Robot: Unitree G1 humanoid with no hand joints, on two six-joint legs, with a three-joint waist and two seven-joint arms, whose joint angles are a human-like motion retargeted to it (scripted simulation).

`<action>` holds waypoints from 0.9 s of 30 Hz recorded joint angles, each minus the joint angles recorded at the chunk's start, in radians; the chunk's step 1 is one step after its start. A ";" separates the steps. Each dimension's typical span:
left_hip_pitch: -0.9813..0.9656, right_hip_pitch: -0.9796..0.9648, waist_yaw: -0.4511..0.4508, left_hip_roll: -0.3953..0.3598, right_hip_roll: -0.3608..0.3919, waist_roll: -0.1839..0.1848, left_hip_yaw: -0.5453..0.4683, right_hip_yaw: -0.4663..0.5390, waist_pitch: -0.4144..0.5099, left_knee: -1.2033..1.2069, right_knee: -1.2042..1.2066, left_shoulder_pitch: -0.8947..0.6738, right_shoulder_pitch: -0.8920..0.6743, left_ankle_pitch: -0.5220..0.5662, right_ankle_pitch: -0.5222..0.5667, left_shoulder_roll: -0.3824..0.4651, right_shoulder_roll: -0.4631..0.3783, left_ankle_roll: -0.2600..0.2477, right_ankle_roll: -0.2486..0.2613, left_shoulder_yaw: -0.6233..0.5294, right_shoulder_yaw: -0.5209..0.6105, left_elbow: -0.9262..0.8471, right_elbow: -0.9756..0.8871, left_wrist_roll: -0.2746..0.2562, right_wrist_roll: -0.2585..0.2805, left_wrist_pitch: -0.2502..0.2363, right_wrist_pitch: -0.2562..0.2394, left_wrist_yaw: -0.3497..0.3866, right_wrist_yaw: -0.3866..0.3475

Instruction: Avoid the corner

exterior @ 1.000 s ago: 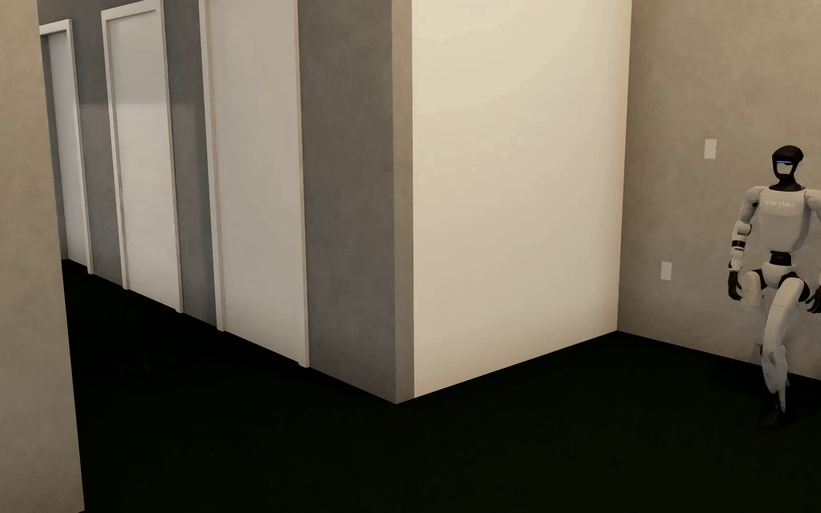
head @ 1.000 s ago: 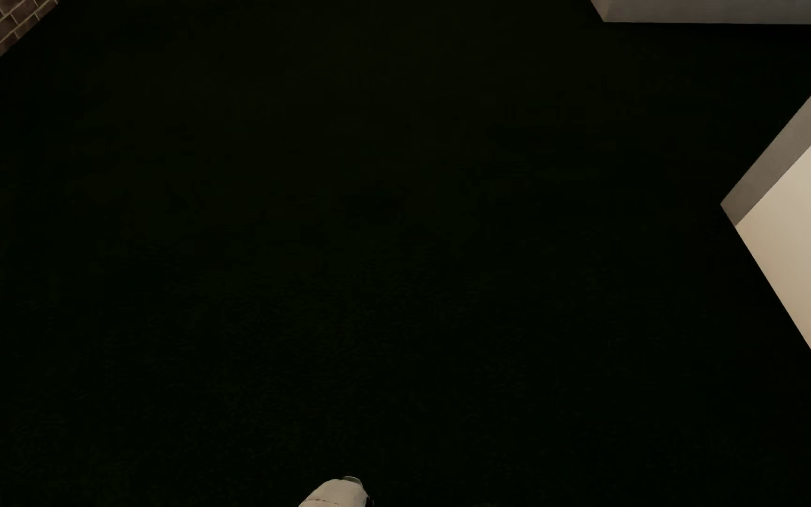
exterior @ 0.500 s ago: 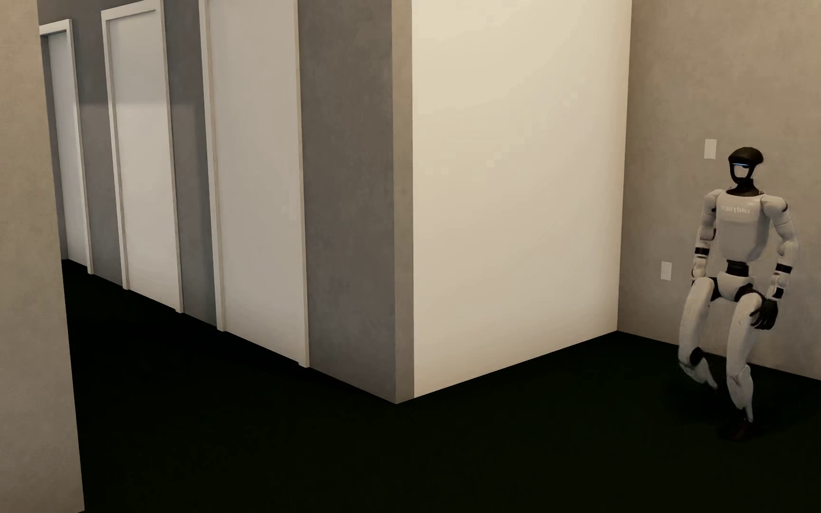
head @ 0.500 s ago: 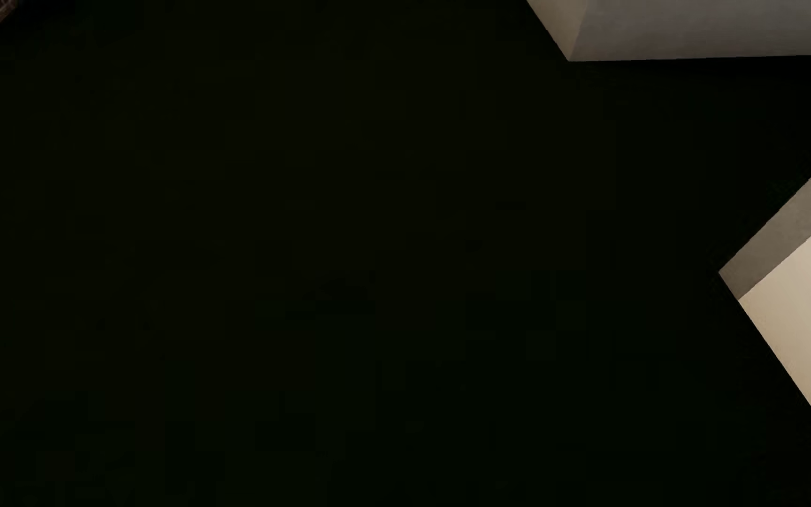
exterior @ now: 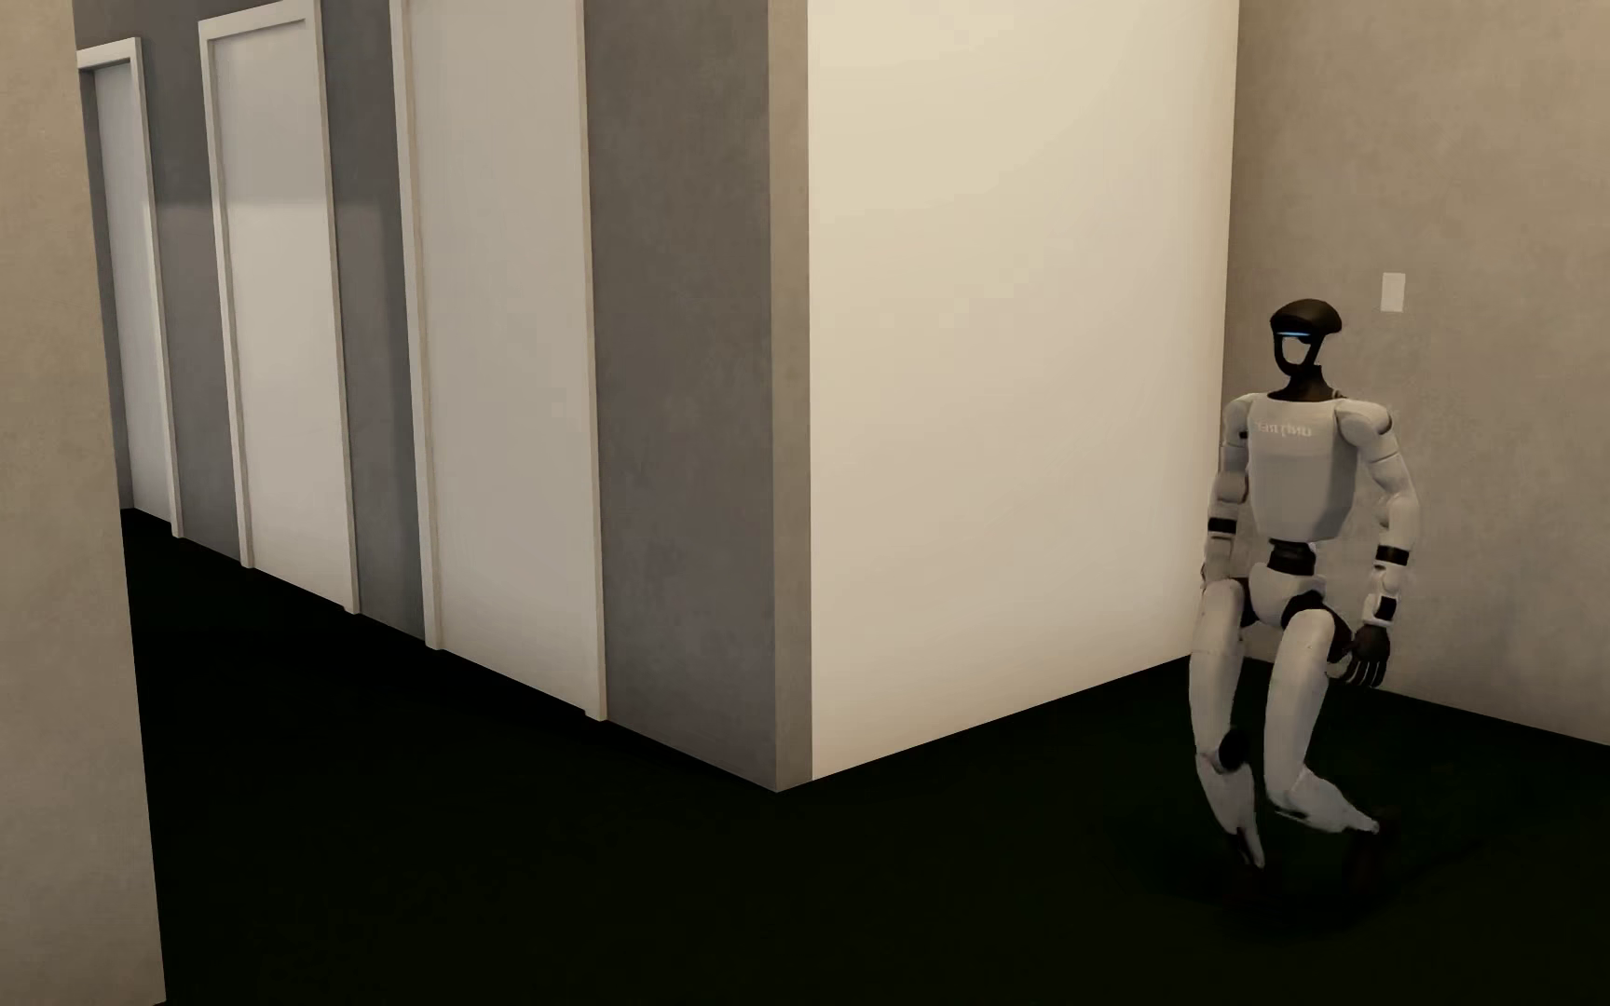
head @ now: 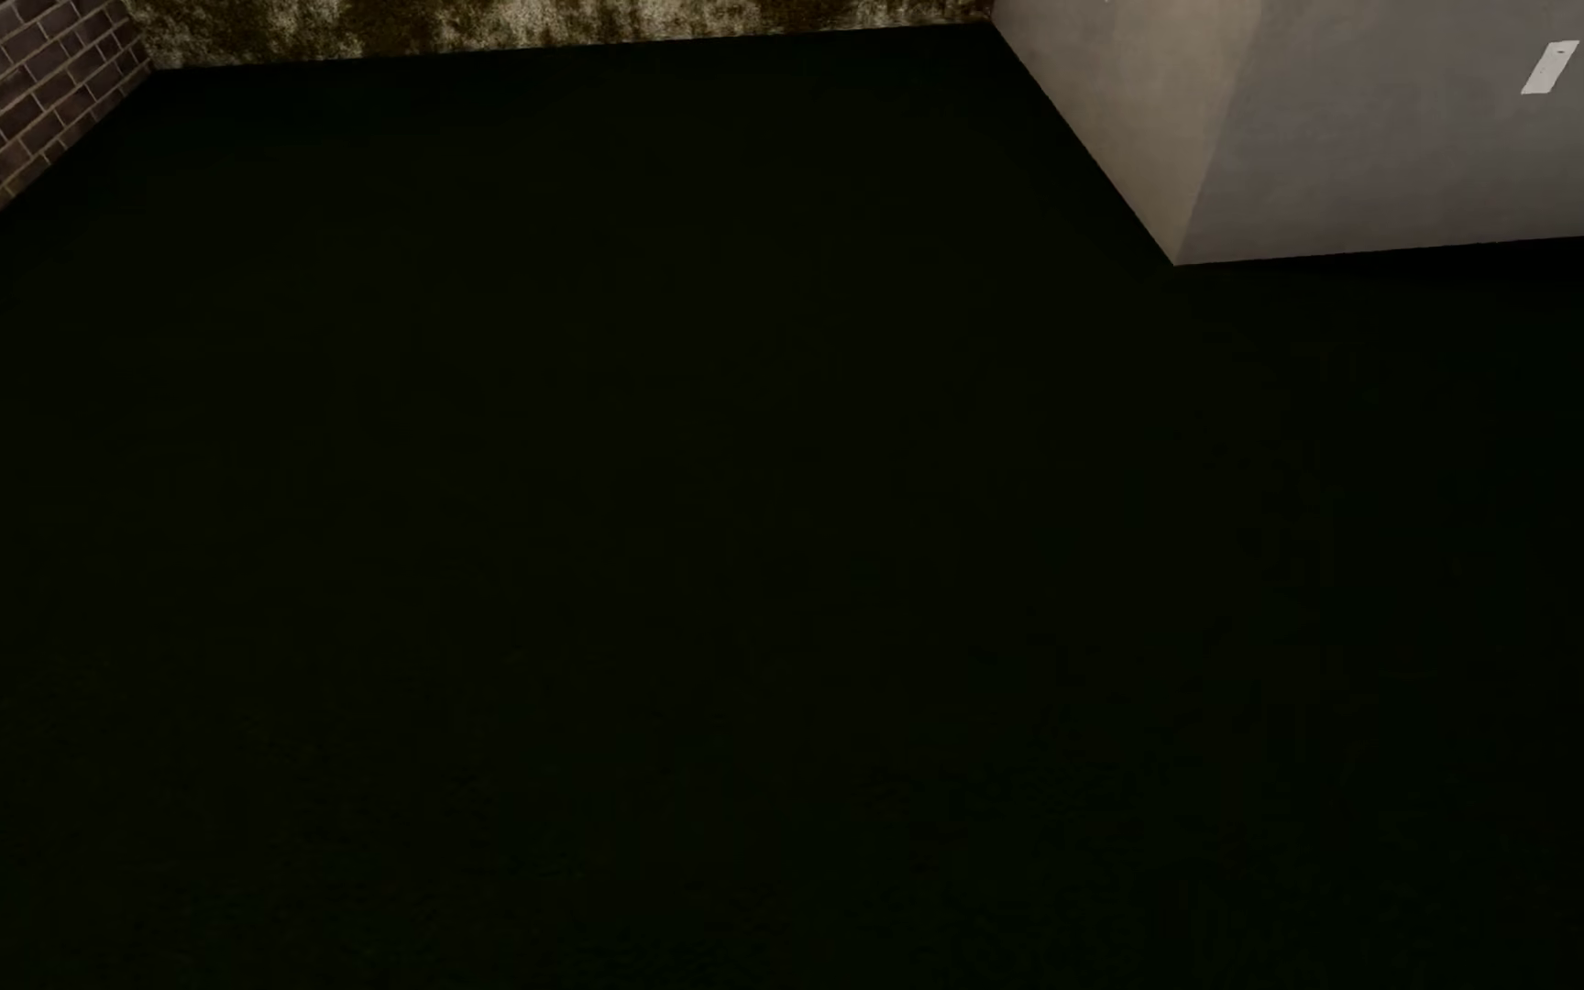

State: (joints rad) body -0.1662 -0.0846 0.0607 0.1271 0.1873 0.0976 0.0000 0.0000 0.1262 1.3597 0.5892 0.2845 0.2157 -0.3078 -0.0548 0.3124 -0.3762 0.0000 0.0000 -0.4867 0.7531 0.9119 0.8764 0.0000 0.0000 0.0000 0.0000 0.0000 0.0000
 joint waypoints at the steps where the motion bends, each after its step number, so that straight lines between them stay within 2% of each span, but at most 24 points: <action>1: -0.047 0.103 0.061 0.002 -0.016 -0.019 0.000 0.000 0.002 -0.128 -0.055 0.028 -0.038 -0.006 -0.083 0.009 -0.021 0.000 0.000 -0.014 0.035 -0.004 -0.036 0.000 0.000 0.000 0.000 0.000 0.000; 3: -0.125 0.267 0.132 0.009 -0.051 -0.053 0.000 0.000 -0.003 -0.460 -0.140 0.059 -0.106 0.058 -0.231 0.027 -0.035 0.000 0.000 -0.001 -0.011 0.020 -0.077 0.000 0.000 0.000 0.000 0.000 0.000; 5: -0.178 0.364 0.174 0.016 -0.062 -0.058 0.000 0.000 -0.035 -0.778 -0.168 0.064 -0.167 0.234 -0.353 0.034 -0.049 0.000 0.000 -0.024 -0.097 0.048 -0.104 0.000 0.000 0.000 0.000 0.000 0.000; 6: -0.218 0.396 0.173 0.018 -0.060 -0.067 0.000 0.000 -0.050 -1.192 -0.167 0.065 -0.189 0.328 -0.367 0.036 -0.048 0.000 0.000 -0.020 -0.140 0.063 -0.107 0.000 0.000 0.000 0.000 0.000 0.000; 7: -0.259 0.425 0.200 0.018 -0.081 -0.074 0.000 0.000 -0.051 -0.855 -0.145 0.064 -0.199 0.247 -0.342 0.041 -0.065 0.000 0.000 -0.036 -0.147 0.062 -0.133 0.000 0.000 0.000 0.000 0.000 0.000; 8: -0.277 0.467 0.228 -0.011 -0.111 -0.090 0.000 0.000 -0.038 -0.763 -0.103 0.057 -0.178 0.257 -0.281 0.044 -0.065 0.000 0.000 -0.054 -0.203 0.075 -0.159 0.000 0.000 0.000 0.000 0.000 0.000; 9: -0.297 0.454 0.246 -0.032 -0.140 -0.109 0.000 0.000 -0.054 -0.674 0.001 0.057 -0.157 0.308 -0.154 0.043 -0.047 0.000 0.000 -0.059 -0.230 0.094 -0.144 0.000 0.000 0.000 0.000 0.000 0.000; 10: -0.267 0.417 0.251 -0.083 -0.186 -0.142 0.000 0.000 -0.048 -0.592 0.182 0.054 -0.124 0.272 0.050 0.041 -0.014 0.000 0.000 -0.056 -0.240 0.120 -0.112 0.000 0.000 0.000 0.000 0.000 0.000; 11: -0.230 0.300 0.228 -0.117 -0.180 -0.138 0.000 0.000 -0.049 -0.579 0.439 0.041 -0.097 0.218 0.213 0.034 -0.003 0.000 0.000 -0.039 -0.225 0.127 -0.097 0.000 0.000 0.000 0.000 0.000 0.000; 12: -0.159 0.180 0.206 -0.157 -0.199 -0.144 0.000 0.000 -0.028 -0.590 0.697 0.036 -0.085 0.169 0.214 0.028 0.010 0.000 0.000 -0.010 -0.197 0.105 -0.075 0.000 0.000 0.000 0.000 0.000 0.000; 13: -0.063 0.062 0.167 -0.147 -0.194 -0.130 0.000 0.000 -0.010 -0.626 0.839 0.021 -0.084 0.146 0.152 0.029 0.010 0.000 0.000 -0.019 -0.126 0.073 -0.058 0.000 0.000 0.000 0.000 0.000 0.000; 14: 0.018 -0.044 0.108 -0.124 -0.166 -0.098 0.000 0.000 -0.008 -0.666 0.847 0.012 -0.058 0.135 0.139 0.026 0.031 0.000 0.000 -0.016 -0.126 0.032 -0.034 0.000 0.000 0.000 0.000 0.000 0.000; 15: 0.086 -0.131 0.036 -0.120 -0.160 -0.073 0.000 0.000 0.002 -0.706 0.742 -0.009 -0.012 0.121 0.174 0.030 0.007 0.000 0.000 -0.025 -0.103 -0.012 -0.090 0.000 0.000 0.000 0.000 0.000 0.000; 16: 0.169 -0.182 -0.013 -0.098 -0.146 -0.061 0.000 0.000 0.011 -0.742 0.537 -0.028 -0.005 0.107 0.261 0.044 0.023 0.000 0.000 -0.027 -0.051 -0.049 0.000 0.000 0.000 0.000 0.000 0.000 0.000; 17: 0.227 -0.240 -0.060 -0.099 -0.146 -0.055 0.000 0.000 -0.003 -0.784 0.303 -0.039 0.026 0.089 0.305 0.046 0.033 0.000 0.000 -0.002 -0.090 -0.095 0.027 0.000 0.000 0.000 0.000 0.000 0.000; 18: 0.310 -0.252 -0.088 -0.096 -0.135 -0.052 0.000 0.000 -0.012 -0.824 0.059 -0.046 0.049 0.057 0.201 0.054 0.033 0.000 0.000 0.016 -0.094 -0.133 0.053 0.000 0.000 0.000 0.000 0.000 0.000; 19: 0.372 -0.250 -0.103 -0.115 -0.127 -0.065 0.000 0.000 -0.030 -0.854 -0.069 -0.058 0.066 0.014 -0.150 0.066 0.027 0.000 0.000 0.050 -0.065 -0.169 0.057 0.000 0.000 0.000 0.000 0.000 0.000; 20: 0.406 -0.271 -0.113 -0.121 -0.135 -0.071 0.000 0.000 -0.055 -0.855 -0.426 -0.063 0.088 -0.043 0.133 0.080 0.016 0.000 0.000 0.080 -0.043 -0.195 0.057 0.000 0.000 0.000 0.000 0.000 0.000; 21: 0.436 -0.291 -0.125 -0.136 -0.135 -0.079 0.000 0.000 -0.063 -0.851 -0.454 -0.069 0.108 -0.080 0.172 0.087 0.011 0.000 0.000 0.107 -0.021 -0.195 0.068 0.000 0.000 0.000 0.000 0.000 0.000; 22: 0.466 -0.324 -0.142 -0.131 -0.118 -0.066 0.000 0.000 -0.055 -0.822 -0.094 -0.060 0.118 -0.085 -0.174 0.081 0.008 0.000 0.000 0.142 -0.005 -0.185 0.081 0.000 0.000 0.000 0.000 0.000 0.000; 23: 0.481 -0.328 -0.146 -0.120 -0.084 -0.050 0.000 0.000 -0.054 -0.755 -0.060 -0.045 0.129 -0.043 -0.058 0.072 0.003 0.000 0.000 0.175 -0.003 -0.159 0.091 0.000 0.000 0.000 0.000 0.000 0.000; 25: 0.372 -0.306 -0.121 -0.024 0.012 0.013 0.000 0.000 -0.038 -0.355 0.014 -0.008 0.143 0.286 0.226 0.038 -0.004 0.000 0.000 0.176 -0.008 -0.081 0.120 0.000 0.000 0.000 0.000 0.000 0.000; 26: 0.257 -0.272 -0.102 0.004 0.044 0.020 0.000 0.000 -0.026 -0.129 0.046 0.009 0.136 0.272 0.248 0.033 -0.009 0.000 0.000 0.170 -0.025 -0.057 0.113 0.000 0.000 0.000 0.000 0.000 0.000; 27: 0.152 -0.190 -0.100 0.020 0.059 0.018 0.000 0.000 0.006 -0.021 0.033 0.017 0.128 0.159 0.233 0.031 -0.015 0.000 0.000 0.148 -0.053 -0.038 0.086 0.000 0.000 0.000 0.000 0.000 0.000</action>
State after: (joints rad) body -0.0142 -0.2750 -0.0397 0.1471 0.2462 0.1156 0.0000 0.0000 0.1319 1.3385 0.6224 0.3010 0.3435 -0.1485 0.1786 0.3436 -0.3915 0.0000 0.0000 -0.3382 0.6999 0.8734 0.9625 0.0000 0.0000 0.0000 0.0000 0.0000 0.0000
